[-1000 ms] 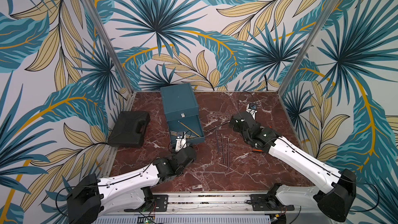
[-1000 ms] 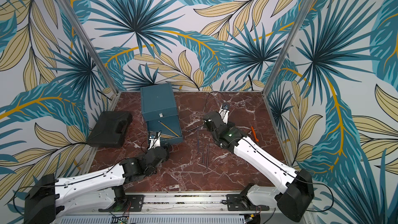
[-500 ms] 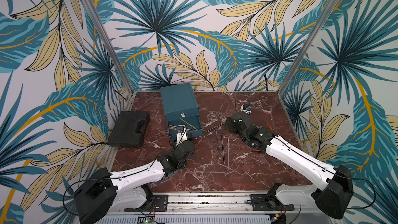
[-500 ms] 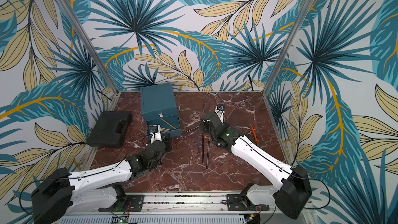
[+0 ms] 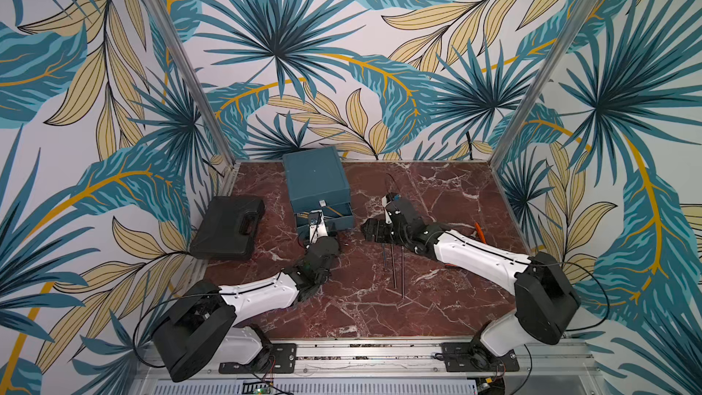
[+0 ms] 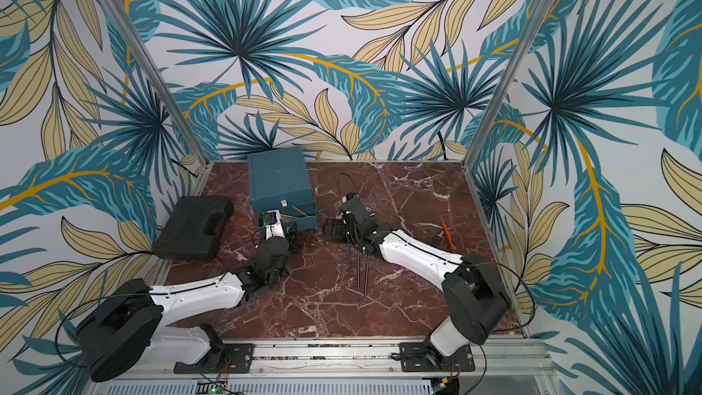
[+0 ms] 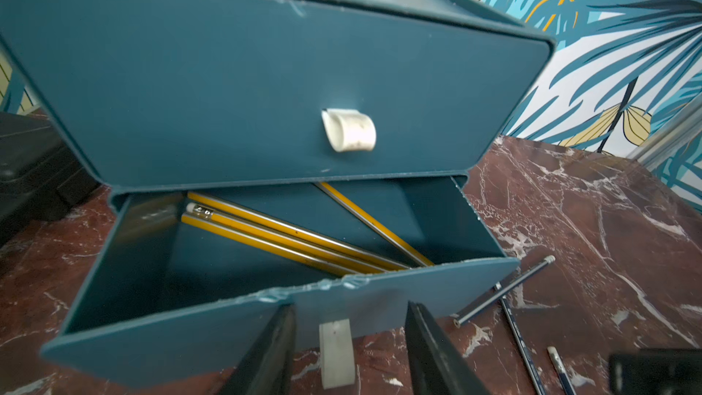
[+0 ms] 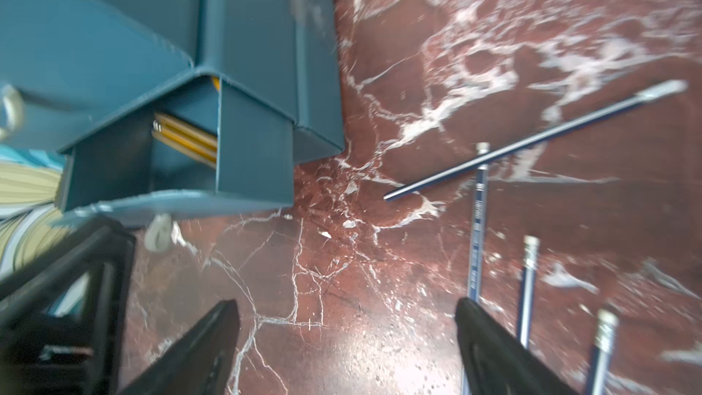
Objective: Please place the pencils in the drawer according to their color
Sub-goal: Close the drawer in the storage box.
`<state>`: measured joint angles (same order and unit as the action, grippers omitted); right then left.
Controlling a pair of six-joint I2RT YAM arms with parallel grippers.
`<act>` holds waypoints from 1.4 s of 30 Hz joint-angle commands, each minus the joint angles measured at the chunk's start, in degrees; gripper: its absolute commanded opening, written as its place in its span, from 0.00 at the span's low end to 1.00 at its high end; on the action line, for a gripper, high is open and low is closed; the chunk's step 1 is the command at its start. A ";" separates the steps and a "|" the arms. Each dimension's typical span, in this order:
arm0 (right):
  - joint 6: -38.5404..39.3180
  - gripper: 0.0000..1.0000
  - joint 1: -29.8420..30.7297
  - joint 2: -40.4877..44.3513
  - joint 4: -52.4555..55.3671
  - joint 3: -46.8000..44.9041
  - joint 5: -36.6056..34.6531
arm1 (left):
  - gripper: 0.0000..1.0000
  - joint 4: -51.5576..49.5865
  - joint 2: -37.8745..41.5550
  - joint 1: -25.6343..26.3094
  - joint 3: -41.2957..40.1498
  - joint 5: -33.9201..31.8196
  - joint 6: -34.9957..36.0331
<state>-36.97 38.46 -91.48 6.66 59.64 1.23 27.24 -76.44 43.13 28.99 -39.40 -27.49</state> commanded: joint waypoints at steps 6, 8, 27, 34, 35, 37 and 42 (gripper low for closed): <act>-2.34 0.60 0.45 -8.88 -11.85 3.76 10.86 | 0.50 4.78 0.68 -1.42 -1.13 1.56 2.08; -3.83 0.54 0.73 -10.55 -15.08 4.20 12.34 | 0.50 5.10 0.99 -1.88 -1.31 1.86 2.34; -18.54 0.29 0.88 -21.38 -35.92 8.44 12.21 | 0.69 -9.13 18.72 -2.00 -6.94 5.08 -7.08; -26.12 0.30 1.15 -23.53 -44.05 6.54 8.67 | 0.86 -14.86 25.56 -2.44 -9.80 3.33 -11.76; -27.09 0.30 1.18 -23.87 -45.16 6.31 8.07 | 0.88 -15.11 26.17 -2.52 -10.20 3.12 -12.10; -28.51 0.30 1.32 -24.64 -46.84 6.31 7.46 | 0.93 -15.70 27.20 -2.77 -10.95 2.59 -13.06; -30.28 0.31 2.24 -25.94 -47.49 6.43 6.14 | 1.00 -17.18 28.69 -3.42 -11.83 1.57 -15.21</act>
<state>-64.77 40.01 -116.42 -37.06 66.85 9.89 12.40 -48.88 40.32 17.76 -36.40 -40.64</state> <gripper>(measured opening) 0.306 0.996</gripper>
